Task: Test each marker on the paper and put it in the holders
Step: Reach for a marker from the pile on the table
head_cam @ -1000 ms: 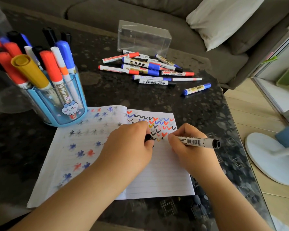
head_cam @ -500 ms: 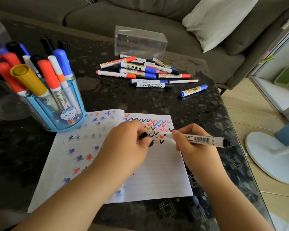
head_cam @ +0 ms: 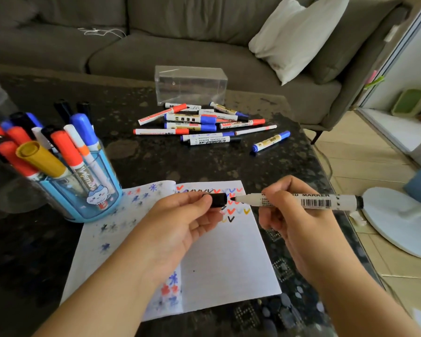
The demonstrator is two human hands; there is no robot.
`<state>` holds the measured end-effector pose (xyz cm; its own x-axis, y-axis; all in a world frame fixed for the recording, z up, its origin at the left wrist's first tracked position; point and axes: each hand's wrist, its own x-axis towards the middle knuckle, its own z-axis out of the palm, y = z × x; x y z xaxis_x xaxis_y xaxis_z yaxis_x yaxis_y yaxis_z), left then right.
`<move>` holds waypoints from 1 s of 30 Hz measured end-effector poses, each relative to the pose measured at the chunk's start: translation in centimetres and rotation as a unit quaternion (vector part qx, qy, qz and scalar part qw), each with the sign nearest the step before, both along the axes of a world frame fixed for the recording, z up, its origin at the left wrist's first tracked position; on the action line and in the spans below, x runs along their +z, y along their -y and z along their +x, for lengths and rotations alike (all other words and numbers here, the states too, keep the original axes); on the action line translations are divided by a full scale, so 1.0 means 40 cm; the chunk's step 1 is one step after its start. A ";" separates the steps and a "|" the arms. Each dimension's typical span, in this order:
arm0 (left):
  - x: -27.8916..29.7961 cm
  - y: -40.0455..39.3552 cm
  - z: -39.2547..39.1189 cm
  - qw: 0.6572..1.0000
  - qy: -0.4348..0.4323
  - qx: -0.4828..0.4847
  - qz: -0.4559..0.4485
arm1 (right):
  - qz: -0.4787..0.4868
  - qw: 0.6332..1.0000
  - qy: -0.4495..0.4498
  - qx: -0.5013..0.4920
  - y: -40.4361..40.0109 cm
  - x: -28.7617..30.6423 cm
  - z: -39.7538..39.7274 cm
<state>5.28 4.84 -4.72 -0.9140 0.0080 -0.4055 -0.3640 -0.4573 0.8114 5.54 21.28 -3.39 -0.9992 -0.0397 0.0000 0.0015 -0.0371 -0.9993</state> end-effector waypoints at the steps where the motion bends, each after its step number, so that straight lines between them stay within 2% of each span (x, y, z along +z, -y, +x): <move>1: 0.001 -0.001 0.001 1.000 -0.001 -0.002 0.005 | -0.003 1.000 0.000 0.005 0.001 -0.001 0.000; 7: 0.004 -0.012 0.016 0.997 -0.034 -0.067 -0.031 | 0.015 1.000 0.002 0.022 0.013 -0.011 -0.002; 11: 0.007 -0.003 0.028 0.969 -0.079 -0.147 -0.180 | 0.020 0.999 -0.007 0.029 0.005 -0.010 -0.005; 15: 0.018 0.001 0.038 0.933 -0.110 -0.221 -0.263 | 0.041 0.999 -0.012 0.009 -0.001 -0.003 -0.004; 19: 0.025 -0.005 0.047 0.920 -0.144 -0.223 -0.288 | 0.019 1.000 -0.016 -0.016 0.015 0.002 0.002; 23: 0.018 -0.018 0.061 0.921 -0.164 -0.183 -0.303 | -0.036 0.998 -0.028 -0.047 0.046 -0.012 0.007; 26: 0.014 -0.013 0.062 0.908 -0.181 -0.169 -0.339 | -0.079 0.996 -0.010 -0.045 0.063 -0.016 0.007; 30: 0.011 0.008 0.060 0.895 -0.173 -0.171 -0.374 | -0.075 0.996 0.033 -0.033 0.069 -0.023 0.007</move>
